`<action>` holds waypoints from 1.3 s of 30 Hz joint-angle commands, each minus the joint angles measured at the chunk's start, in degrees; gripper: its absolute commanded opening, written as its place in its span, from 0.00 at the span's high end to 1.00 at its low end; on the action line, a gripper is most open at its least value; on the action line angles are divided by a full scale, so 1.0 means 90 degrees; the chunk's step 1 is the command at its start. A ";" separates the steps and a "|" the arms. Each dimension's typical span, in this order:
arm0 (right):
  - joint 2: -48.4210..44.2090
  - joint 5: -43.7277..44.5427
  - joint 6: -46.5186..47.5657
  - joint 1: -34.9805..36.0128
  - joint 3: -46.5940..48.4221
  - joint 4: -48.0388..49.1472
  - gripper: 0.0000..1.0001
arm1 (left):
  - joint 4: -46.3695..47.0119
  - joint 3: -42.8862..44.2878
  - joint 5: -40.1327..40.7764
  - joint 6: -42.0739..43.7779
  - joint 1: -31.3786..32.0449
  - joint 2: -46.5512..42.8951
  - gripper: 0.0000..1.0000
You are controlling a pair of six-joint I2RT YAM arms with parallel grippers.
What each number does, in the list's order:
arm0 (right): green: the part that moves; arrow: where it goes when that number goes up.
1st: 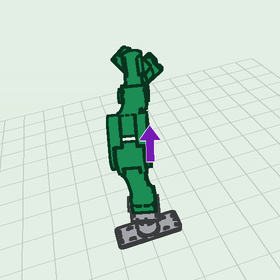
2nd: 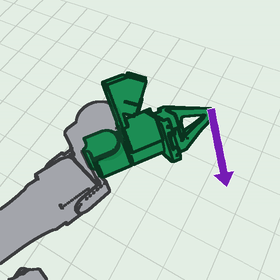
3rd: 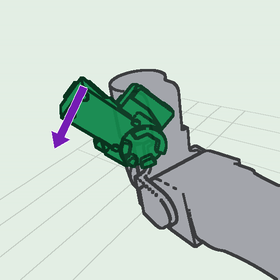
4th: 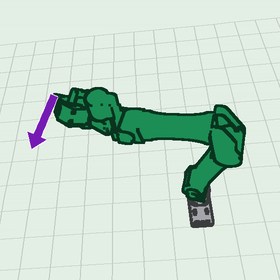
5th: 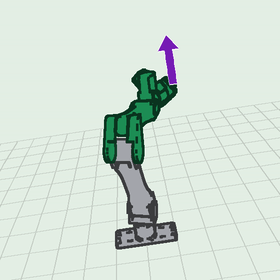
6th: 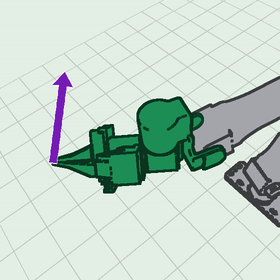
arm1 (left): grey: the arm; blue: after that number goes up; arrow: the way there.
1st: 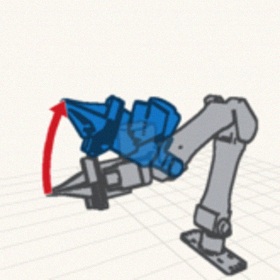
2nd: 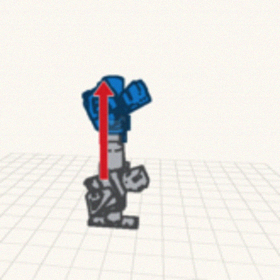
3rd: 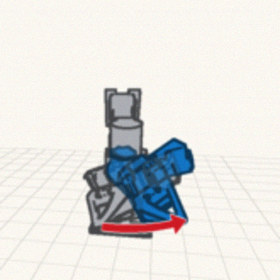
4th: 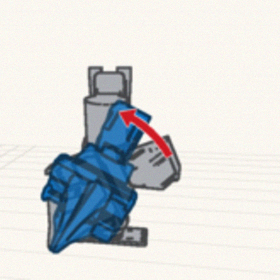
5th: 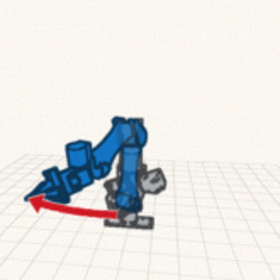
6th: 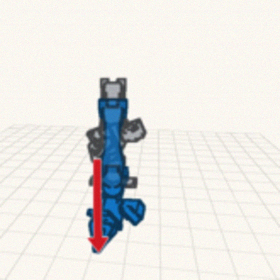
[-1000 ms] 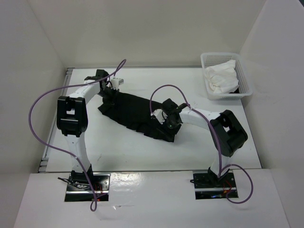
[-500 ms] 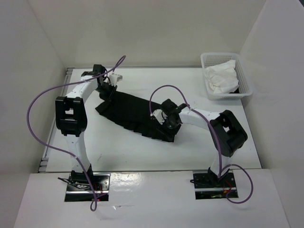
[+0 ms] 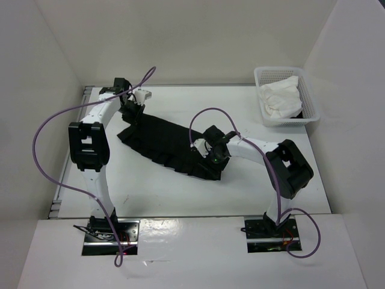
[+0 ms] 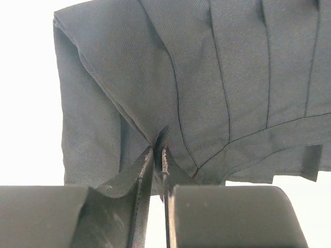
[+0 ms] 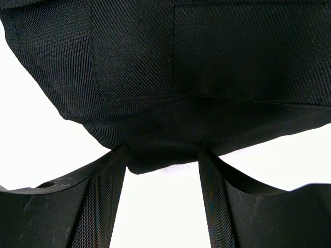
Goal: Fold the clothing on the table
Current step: Fold the skirt
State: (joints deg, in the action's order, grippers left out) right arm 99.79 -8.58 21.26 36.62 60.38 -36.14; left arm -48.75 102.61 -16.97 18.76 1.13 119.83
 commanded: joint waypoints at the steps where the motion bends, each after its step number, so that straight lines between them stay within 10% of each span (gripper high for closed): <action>1: 0.0114 0.0045 -0.0008 0.0062 -0.0185 0.0187 0.38 | -0.0091 0.0240 0.0079 0.0220 -0.0106 0.0133 0.82; 14: 0.0172 0.0045 -0.0008 0.0120 -0.0185 0.0129 0.38 | -0.0267 0.0816 0.0255 0.0337 -0.0359 0.0376 0.75; 28: -0.0813 0.0075 -0.0008 -0.0522 0.0459 -0.0349 0.27 | 0.1100 -0.0600 -0.0233 -0.0063 -0.0359 -0.0268 0.20; 39: -0.1555 -0.0267 -0.0008 -0.1392 0.0225 -0.0408 0.23 | 0.1403 -0.0530 0.0079 -0.0063 -0.0223 0.0132 0.22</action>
State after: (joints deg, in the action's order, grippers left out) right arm 89.03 -10.09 21.28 25.78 62.87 -38.72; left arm -37.78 97.41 -16.25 19.00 -1.52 121.16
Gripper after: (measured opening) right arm 0.770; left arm 0.793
